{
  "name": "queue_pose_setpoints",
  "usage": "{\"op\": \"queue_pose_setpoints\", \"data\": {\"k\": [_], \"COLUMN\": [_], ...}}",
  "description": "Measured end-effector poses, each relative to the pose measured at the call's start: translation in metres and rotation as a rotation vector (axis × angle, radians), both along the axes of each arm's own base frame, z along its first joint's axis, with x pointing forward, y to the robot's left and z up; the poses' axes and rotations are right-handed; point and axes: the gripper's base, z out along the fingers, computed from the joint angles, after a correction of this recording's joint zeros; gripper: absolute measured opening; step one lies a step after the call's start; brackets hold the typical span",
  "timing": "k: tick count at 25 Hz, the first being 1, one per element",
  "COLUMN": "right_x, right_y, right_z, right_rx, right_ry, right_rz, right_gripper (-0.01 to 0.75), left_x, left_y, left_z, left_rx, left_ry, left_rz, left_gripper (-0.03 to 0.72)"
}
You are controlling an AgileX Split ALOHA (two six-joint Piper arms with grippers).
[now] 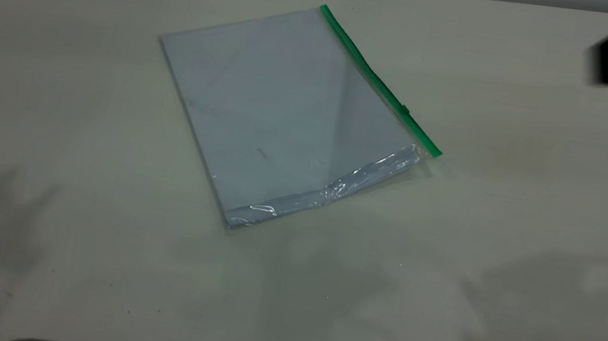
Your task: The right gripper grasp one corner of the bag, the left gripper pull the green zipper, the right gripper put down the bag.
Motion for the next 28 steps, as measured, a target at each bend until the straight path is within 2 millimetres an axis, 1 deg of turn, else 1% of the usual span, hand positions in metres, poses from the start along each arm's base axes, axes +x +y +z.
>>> {"op": "queue_pose_setpoints", "data": {"k": [3,5,6,10,12,15,17,21,24,28], "right_x": [0.027,0.047,0.057,0.087,0.1,0.119,0.132,0.148,0.152,0.156], "right_y": [0.014,0.021,0.024,0.036,0.034,0.019,0.011,0.0,0.0,0.0], "right_z": [-0.029,-0.049,-0.055,-0.092,-0.109,-0.135,-0.148,-0.177,-0.197,-0.216], "right_rx": [0.043,0.064,0.081,0.152,0.187,0.25,0.295,0.344,0.351,0.359], "right_ry": [0.091,0.141,0.152,0.24,0.28,0.331,0.347,0.381,0.407,0.429], "right_rz": [-0.022,-0.035,-0.039,-0.011,-0.009,-0.034,-0.043,-0.058,-0.059,-0.061], "right_gripper": [0.482,0.482,0.482,0.482,0.482,0.482,0.482,0.482,0.482,0.482], "left_x": [0.017,0.026,0.029,0.043,0.049,0.055,0.057,0.061,0.062,0.063], "left_y": [-0.006,-0.009,-0.01,-0.012,-0.013,-0.013,-0.013,-0.013,-0.012,-0.012], "left_z": [-0.011,-0.016,-0.017,-0.024,-0.026,-0.033,-0.037,-0.039,-0.039,-0.039], "left_rx": [-0.063,-0.084,-0.094,-0.133,-0.152,-0.163,-0.16,-0.16,-0.161,-0.161], "left_ry": [0.002,-0.021,-0.031,-0.06,-0.058,-0.033,-0.024,-0.021,-0.02,-0.019], "left_rz": [-0.062,-0.101,-0.112,-0.138,-0.136,-0.132,-0.135,-0.138,-0.137,-0.138], "left_gripper": [0.515,0.515,0.515,0.517,0.517,0.517,0.517,0.517,0.517,0.517]}}
